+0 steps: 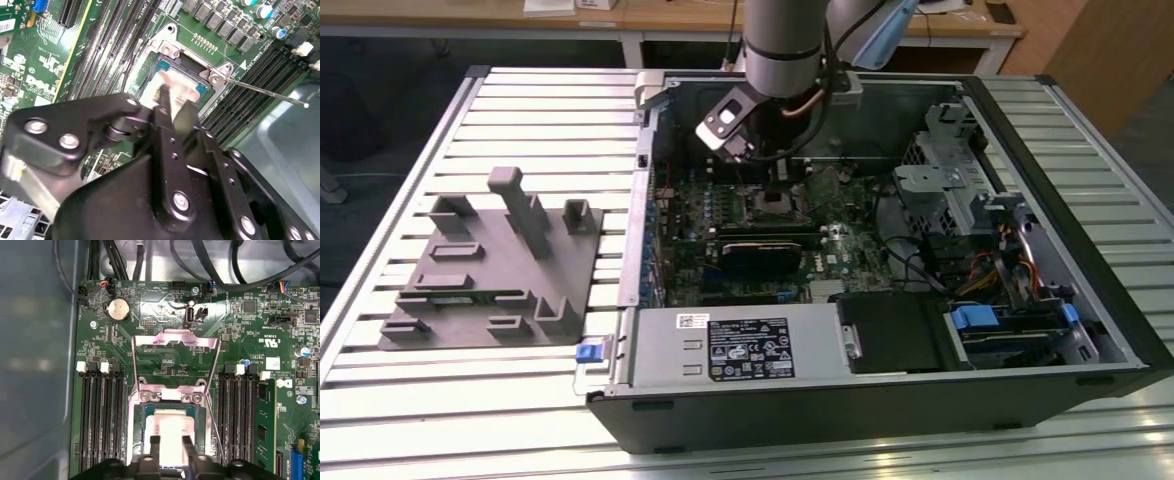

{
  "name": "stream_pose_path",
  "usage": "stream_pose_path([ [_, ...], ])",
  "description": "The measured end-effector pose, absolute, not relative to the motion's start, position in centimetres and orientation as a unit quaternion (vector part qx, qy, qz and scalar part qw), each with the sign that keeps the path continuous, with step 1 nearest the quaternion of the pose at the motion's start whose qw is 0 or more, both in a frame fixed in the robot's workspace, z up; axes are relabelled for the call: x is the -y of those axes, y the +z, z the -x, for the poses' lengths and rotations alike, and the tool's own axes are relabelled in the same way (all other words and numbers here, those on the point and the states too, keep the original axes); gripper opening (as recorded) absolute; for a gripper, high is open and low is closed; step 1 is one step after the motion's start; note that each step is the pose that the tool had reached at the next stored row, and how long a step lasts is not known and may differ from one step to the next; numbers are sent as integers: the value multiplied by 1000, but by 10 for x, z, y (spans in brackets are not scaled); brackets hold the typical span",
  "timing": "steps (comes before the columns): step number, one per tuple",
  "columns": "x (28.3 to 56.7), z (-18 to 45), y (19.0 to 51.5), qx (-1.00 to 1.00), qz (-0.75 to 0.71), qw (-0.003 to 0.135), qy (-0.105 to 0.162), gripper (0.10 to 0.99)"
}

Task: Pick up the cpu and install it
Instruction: 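Place the cpu into insertion slot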

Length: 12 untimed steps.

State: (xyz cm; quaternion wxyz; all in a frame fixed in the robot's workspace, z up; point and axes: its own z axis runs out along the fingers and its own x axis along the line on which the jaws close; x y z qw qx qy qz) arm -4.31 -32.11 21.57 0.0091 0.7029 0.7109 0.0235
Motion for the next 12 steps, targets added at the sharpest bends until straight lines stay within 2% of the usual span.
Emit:
stream_pose_path([
  [1, 321, 43, 216, -711, -703, 9, 23, 302],
  [3, 321, 43, 217, -711, -703, 8, 22, 180],
  [4, 321, 43, 218, -711, -703, 8, 22, 180],
  [5, 321, 43, 219, -711, -703, 8, 22, 125],
  [12, 321, 42, 223, -711, -703, 7, 21, 106],
])
